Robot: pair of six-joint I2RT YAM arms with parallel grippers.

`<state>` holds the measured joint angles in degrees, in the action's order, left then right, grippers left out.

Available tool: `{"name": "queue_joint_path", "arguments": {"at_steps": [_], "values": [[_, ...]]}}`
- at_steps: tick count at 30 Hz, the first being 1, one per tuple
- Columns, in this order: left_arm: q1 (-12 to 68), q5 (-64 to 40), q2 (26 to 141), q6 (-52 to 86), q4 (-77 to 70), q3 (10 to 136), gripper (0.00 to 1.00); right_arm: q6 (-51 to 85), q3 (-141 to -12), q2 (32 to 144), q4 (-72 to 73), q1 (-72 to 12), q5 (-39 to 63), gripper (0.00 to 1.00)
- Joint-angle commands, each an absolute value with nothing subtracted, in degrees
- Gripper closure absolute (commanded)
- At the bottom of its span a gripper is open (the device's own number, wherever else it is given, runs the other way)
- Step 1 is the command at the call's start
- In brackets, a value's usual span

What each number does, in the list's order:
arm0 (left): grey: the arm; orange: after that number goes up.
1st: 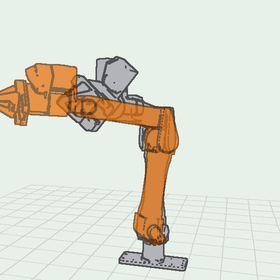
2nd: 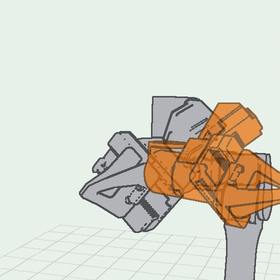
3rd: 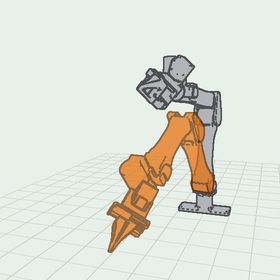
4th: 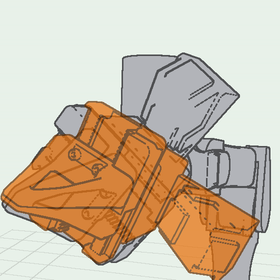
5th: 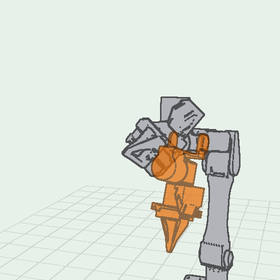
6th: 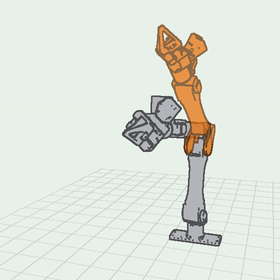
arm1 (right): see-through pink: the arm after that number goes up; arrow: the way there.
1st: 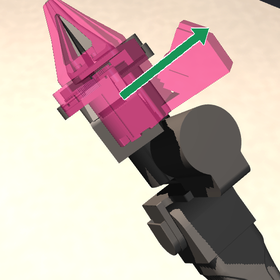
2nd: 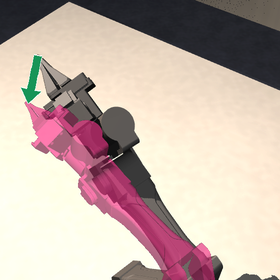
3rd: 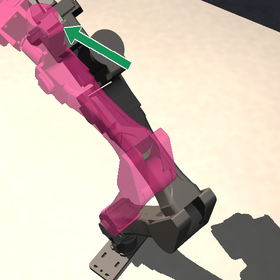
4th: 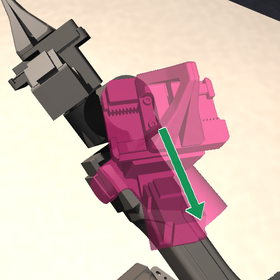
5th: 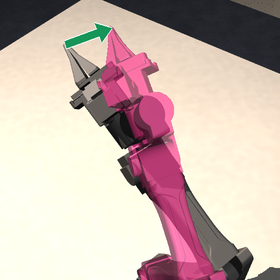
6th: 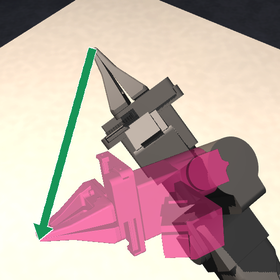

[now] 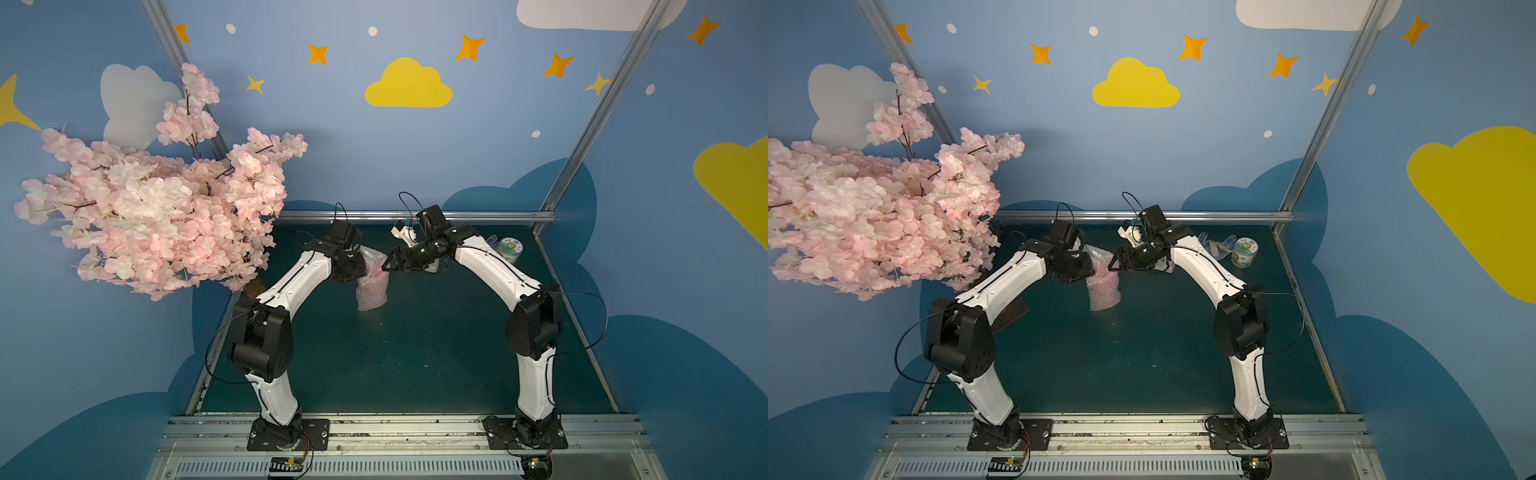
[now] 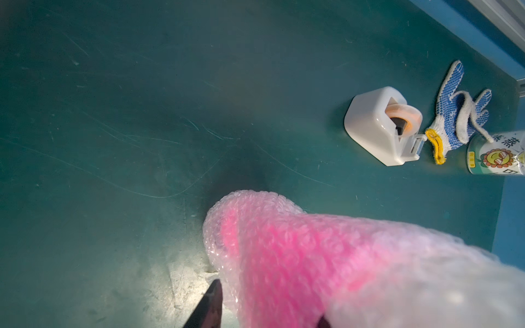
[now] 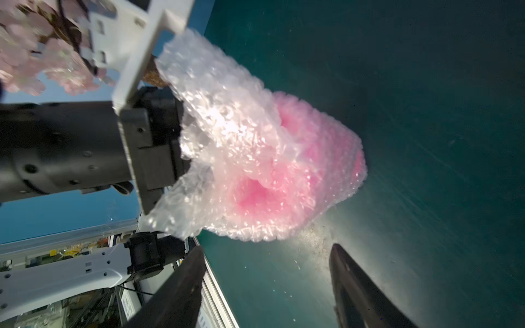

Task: Wrap wine glasses in bubble wrap
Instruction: Wrap the wine glass in bubble wrap.

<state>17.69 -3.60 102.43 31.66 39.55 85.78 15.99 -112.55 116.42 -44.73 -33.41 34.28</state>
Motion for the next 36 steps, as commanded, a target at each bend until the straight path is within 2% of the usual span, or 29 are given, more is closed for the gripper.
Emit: {"name": "queue_joint_path", "arguments": {"at_steps": [1, 6, 10, 14, 19, 24, 28, 31, 34, 36], "values": [[18.1, -2.8, 105.0, 28.8, 44.9, 84.5, 0.58, 17.8, -112.5, 114.6, -39.7, -32.6, 30.1, 0.3], [18.2, -2.4, 105.1, 27.4, 44.5, 83.8, 0.58, 23.9, -117.7, 120.2, -31.2, -32.0, 30.2, 0.3], [18.2, -2.8, 105.0, 27.2, 44.1, 83.3, 0.58, 24.0, -128.8, 128.0, -36.8, -33.2, 32.7, 0.3], [18.1, -2.8, 104.6, 27.0, 43.4, 82.8, 0.58, 20.6, -132.8, 131.6, -40.9, -35.0, 32.8, 0.3], [17.3, -3.6, 104.4, 27.4, 42.5, 82.3, 0.58, 16.8, -129.3, 130.2, -46.1, -36.7, 32.9, 0.37], [17.1, -4.2, 104.9, 27.5, 42.1, 82.5, 0.59, 15.4, -114.4, 122.9, -39.7, -37.6, 32.8, 0.38], [16.5, -5.7, 104.6, 27.9, 41.3, 82.4, 0.59, 14.4, -112.1, 122.5, -41.0, -38.1, 29.5, 0.39], [16.4, -7.3, 103.5, 27.9, 41.3, 82.6, 0.54, 13.9, -115.7, 125.4, -44.8, -38.6, 24.8, 0.4], [15.8, -10.4, 101.2, 28.9, 41.2, 82.3, 0.43, 13.4, -121.3, 129.6, -49.0, -39.5, 20.0, 0.4], [15.3, -11.7, 99.6, 29.8, 42.0, 82.7, 0.41, 12.4, -125.0, 132.4, -52.1, -40.5, 16.5, 0.41]]}}
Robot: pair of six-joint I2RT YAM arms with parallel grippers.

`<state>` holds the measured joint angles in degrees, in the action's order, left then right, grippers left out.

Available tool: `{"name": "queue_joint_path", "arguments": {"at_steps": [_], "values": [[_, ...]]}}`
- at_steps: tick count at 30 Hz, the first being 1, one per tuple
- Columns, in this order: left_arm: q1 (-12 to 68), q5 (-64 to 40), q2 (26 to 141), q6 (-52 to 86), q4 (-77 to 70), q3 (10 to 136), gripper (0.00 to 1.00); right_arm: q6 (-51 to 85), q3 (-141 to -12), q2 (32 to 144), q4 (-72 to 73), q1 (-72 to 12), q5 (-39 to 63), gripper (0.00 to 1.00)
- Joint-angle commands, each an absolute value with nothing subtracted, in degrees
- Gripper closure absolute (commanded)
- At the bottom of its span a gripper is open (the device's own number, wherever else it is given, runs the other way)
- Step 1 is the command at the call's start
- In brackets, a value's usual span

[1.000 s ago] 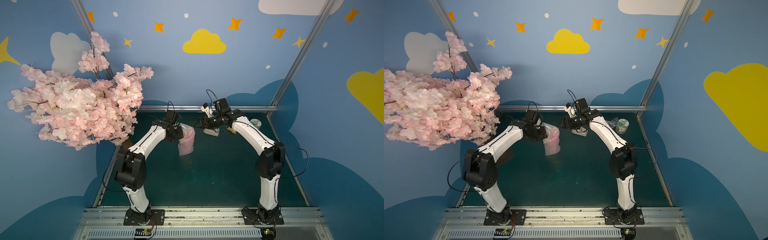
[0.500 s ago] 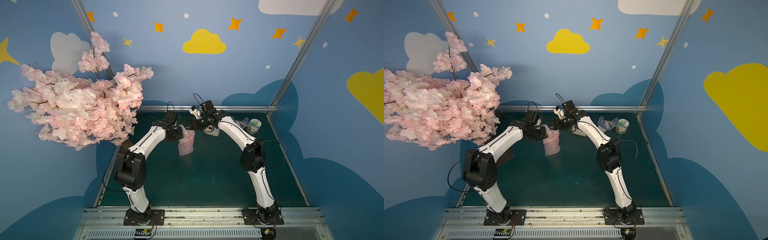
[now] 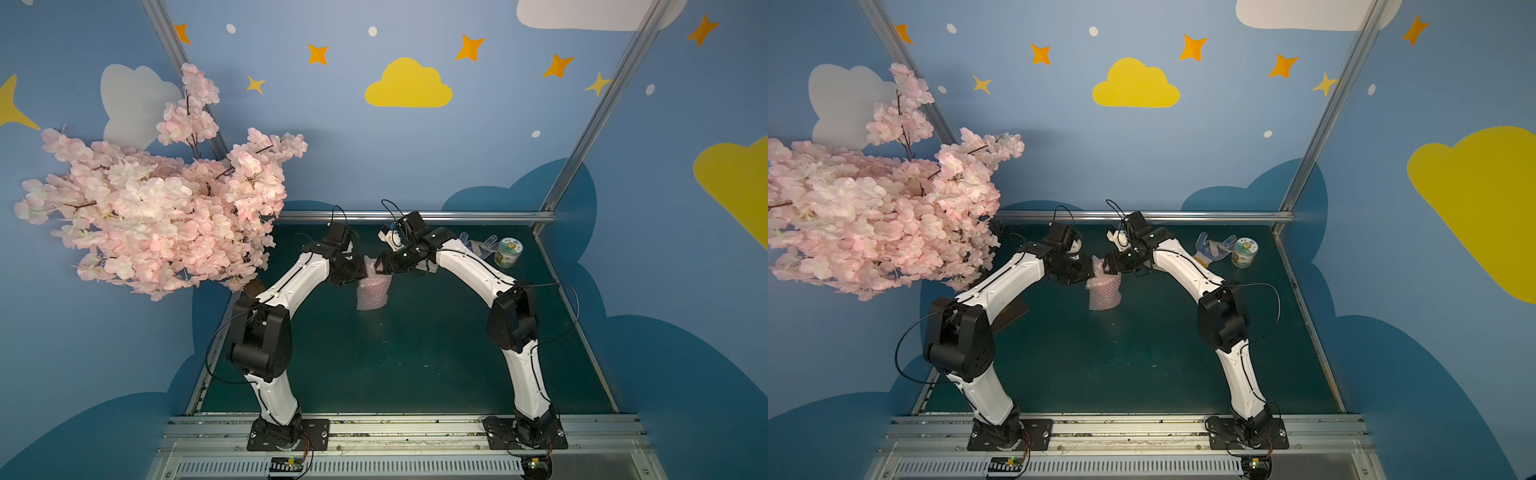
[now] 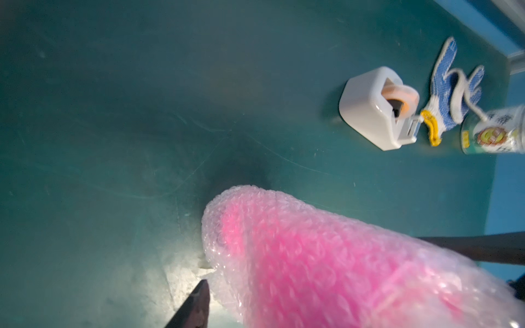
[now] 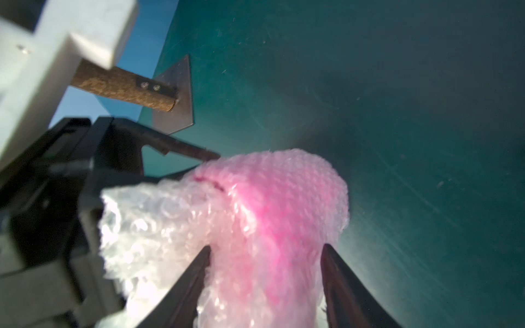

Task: Wrap wine glasses in bubble wrap
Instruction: Wrap the wine glass in bubble wrap.

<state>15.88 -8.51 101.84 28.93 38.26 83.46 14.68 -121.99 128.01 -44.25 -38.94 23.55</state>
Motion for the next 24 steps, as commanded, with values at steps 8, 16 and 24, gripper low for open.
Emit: {"name": "queue_joint_path", "arguments": {"at_steps": [8, 16, 24], "values": [[13.8, -15.3, 94.4, 32.0, 41.5, 82.4, 0.37, 11.8, -127.4, 136.0, -53.7, -41.7, 13.6, 0.42], [16.9, -17.5, 95.7, 31.1, 41.5, 82.1, 0.3, 11.6, -129.8, 136.6, -52.9, -41.7, 14.8, 0.41], [16.7, -7.3, 100.0, 31.3, 43.6, 80.2, 0.53, 14.9, -131.9, 132.4, -52.5, -38.7, 21.0, 0.4]]}}
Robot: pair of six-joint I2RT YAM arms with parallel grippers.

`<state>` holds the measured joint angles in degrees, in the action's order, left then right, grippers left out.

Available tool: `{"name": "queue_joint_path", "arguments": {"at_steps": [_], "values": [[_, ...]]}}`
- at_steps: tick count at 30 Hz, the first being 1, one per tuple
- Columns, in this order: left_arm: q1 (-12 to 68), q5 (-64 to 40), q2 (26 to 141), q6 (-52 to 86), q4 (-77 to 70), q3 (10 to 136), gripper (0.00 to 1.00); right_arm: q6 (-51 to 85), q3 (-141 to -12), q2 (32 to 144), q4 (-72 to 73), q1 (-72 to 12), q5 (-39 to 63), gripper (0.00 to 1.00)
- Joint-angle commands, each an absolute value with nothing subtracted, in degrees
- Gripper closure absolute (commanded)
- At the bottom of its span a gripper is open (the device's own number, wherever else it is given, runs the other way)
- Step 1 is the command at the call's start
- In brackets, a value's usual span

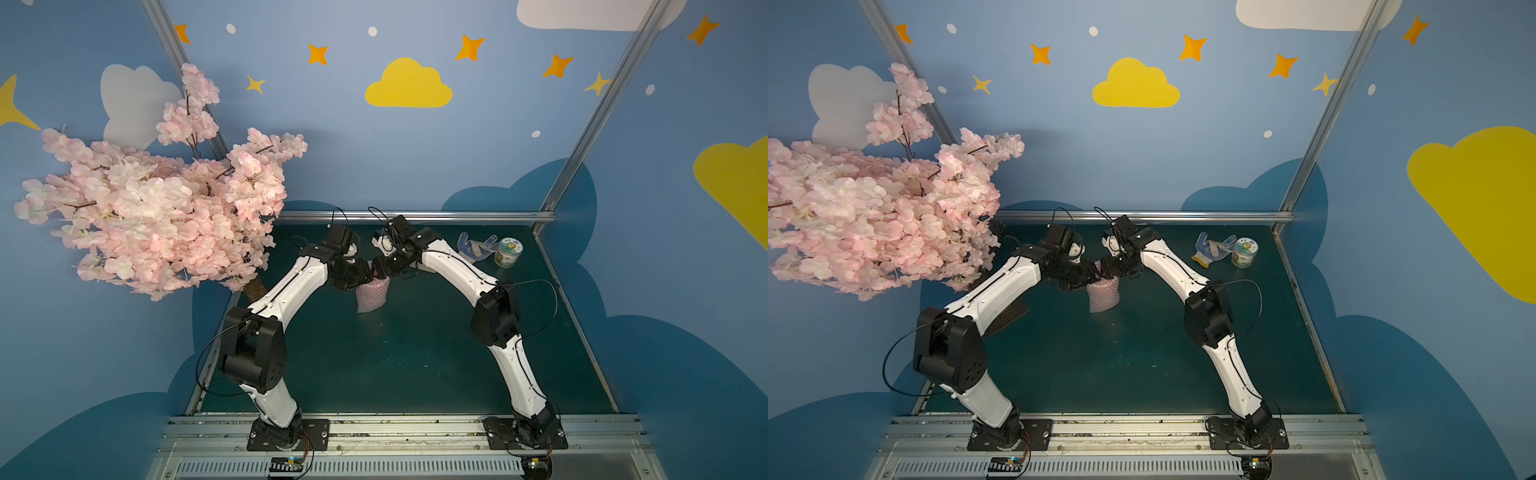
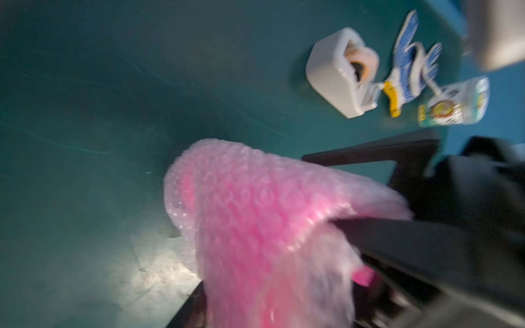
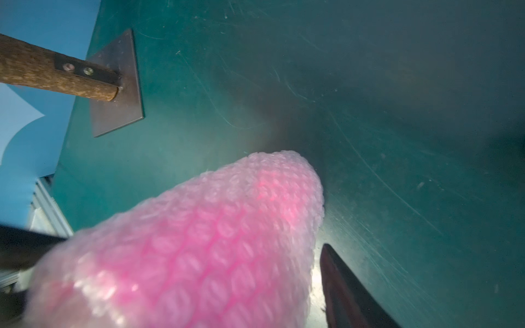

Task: Wrap wine glasses in bubble wrap
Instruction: Wrap the wine glass in bubble wrap.

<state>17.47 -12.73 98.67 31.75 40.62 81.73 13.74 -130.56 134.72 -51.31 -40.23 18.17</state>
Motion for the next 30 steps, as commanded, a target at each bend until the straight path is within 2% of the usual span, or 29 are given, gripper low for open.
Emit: {"name": "queue_joint_path", "arguments": {"at_steps": [1, 4, 12, 17, 22, 23, 24, 25, 28, 30], "values": [[16.4, -6.9, 100.3, 31.4, 43.3, 79.8, 0.55, 14.7, -132.0, 131.3, -52.2, -38.2, 21.6, 0.4], [15.9, -6.7, 101.4, 31.2, 42.3, 79.7, 0.55, 14.1, -131.9, 128.0, -51.2, -37.3, 23.7, 0.39], [15.9, -4.0, 105.9, 29.4, 47.3, 86.0, 0.46, 16.7, -126.8, 118.4, -48.5, -35.8, 28.4, 0.37], [14.9, -7.2, 101.5, 29.7, 48.1, 88.5, 0.29, 16.5, -119.2, 111.8, -47.1, -33.2, 29.8, 0.33], [13.5, -12.7, 96.2, 29.4, 46.8, 91.4, 0.22, 14.5, -106.6, 104.5, -46.2, -28.6, 27.5, 0.24], [13.3, -12.8, 95.3, 29.3, 46.5, 91.5, 0.15, 14.0, -104.2, 103.1, -46.4, -27.6, 26.2, 0.22], [13.0, -12.7, 94.2, 29.0, 46.0, 91.4, 0.01, 13.3, -101.7, 101.3, -46.5, -26.2, 25.3, 0.18], [12.8, -12.4, 93.2, 28.2, 45.2, 90.8, 0.0, 12.2, -98.7, 99.5, -46.1, -24.7, 25.3, 0.16], [11.8, -7.5, 89.5, 26.2, 42.6, 87.1, 0.0, 10.2, -89.8, 93.7, -44.3, -20.9, 19.7, 0.15], [11.4, 6.1, 85.8, 25.9, 38.2, 80.6, 0.0, 8.0, -82.3, 89.4, -40.5, -18.6, 13.1, 0.15]]}}
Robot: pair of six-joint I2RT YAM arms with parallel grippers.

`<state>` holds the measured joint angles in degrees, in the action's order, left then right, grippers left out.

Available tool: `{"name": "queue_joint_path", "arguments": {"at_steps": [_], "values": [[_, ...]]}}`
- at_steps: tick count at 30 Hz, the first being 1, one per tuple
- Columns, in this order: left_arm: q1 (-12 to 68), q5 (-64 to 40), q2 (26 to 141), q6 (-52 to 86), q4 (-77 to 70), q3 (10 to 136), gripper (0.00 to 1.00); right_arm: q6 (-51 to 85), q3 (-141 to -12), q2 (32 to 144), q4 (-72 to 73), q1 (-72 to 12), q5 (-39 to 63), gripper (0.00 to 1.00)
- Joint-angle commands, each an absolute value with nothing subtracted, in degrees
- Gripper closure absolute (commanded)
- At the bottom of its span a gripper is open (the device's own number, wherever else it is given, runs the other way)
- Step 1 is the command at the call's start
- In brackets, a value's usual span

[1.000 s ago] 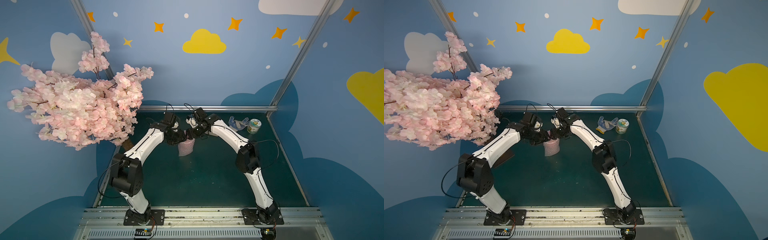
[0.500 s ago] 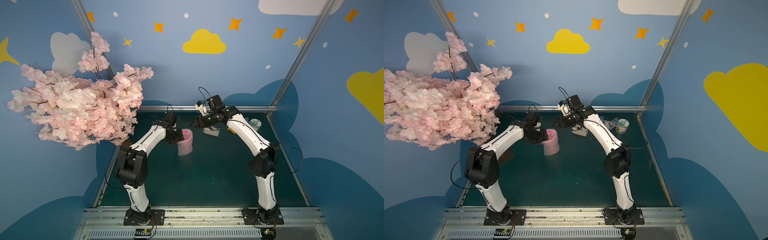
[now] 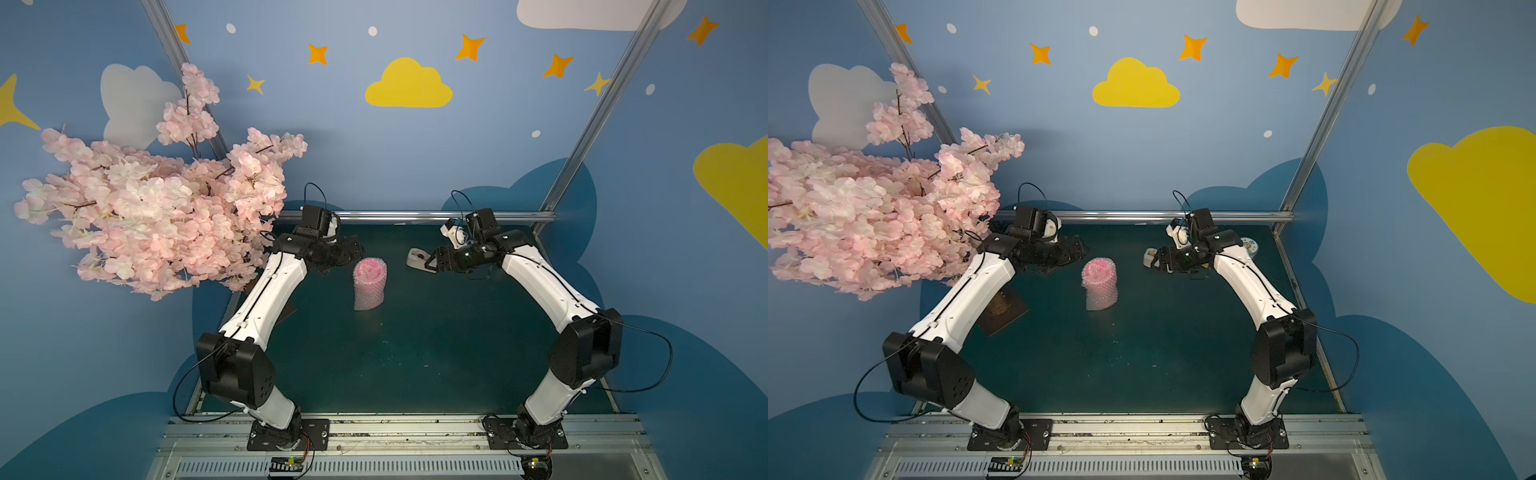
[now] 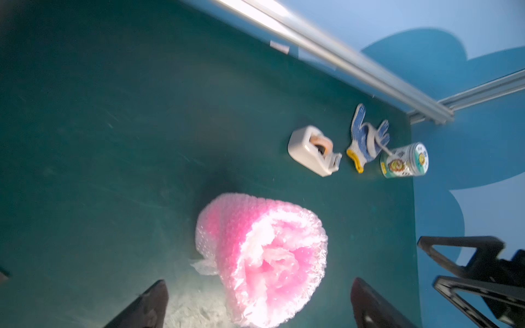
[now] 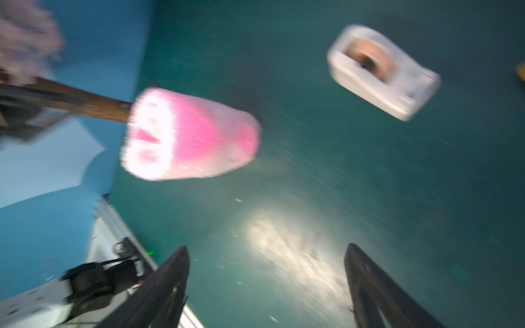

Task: Wrap wine glasses in bubble wrap
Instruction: Wrap the wine glass in bubble wrap, then reset both arms

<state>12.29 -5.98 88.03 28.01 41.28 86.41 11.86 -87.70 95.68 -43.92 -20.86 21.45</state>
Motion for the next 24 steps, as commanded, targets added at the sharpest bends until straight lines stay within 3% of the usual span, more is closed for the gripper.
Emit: {"name": "queue_joint_path", "arguments": {"at_steps": [1, 5, 8, 13, 16, 20, 21, 24], "values": [[11.3, 13.7, 83.3, 24.1, 32.9, 74.2, 0.0, 6.9, -76.6, 86.4, -36.3, -17.9, 8.4, 0.15], [9.5, 25.8, 74.3, 7.0, -5.0, 43.2, 0.01, 3.7, -52.7, 76.5, -13.3, -16.8, -10.4, 0.15], [5.5, 25.0, 76.9, 11.5, -16.9, 32.7, 0.04, 3.2, -40.3, 74.4, 2.4, -13.8, -17.6, 0.15], [5.0, 18.0, 82.8, 0.3, -30.8, 29.2, 0.0, 4.8, -31.6, 79.3, 18.2, -8.5, -13.5, 0.16], [0.3, 10.8, 86.5, 2.9, -41.3, 25.4, 0.0, -2.0, -35.4, 81.4, 15.3, -8.7, -10.3, 0.18], [-1.3, 4.9, 89.1, 2.5, -51.2, 21.4, 0.0, -0.9, -33.2, 85.4, 25.3, -4.4, -6.5, 0.19], [-1.3, 4.7, 89.2, 2.3, -50.4, 21.8, 0.0, -1.2, -32.9, 84.2, 23.5, -2.2, -1.3, 0.07], [-1.0, 4.5, 87.5, 1.4, -45.7, 22.8, 0.0, -2.5, -27.0, 85.1, 35.1, -1.4, 2.4, 0.05]]}}
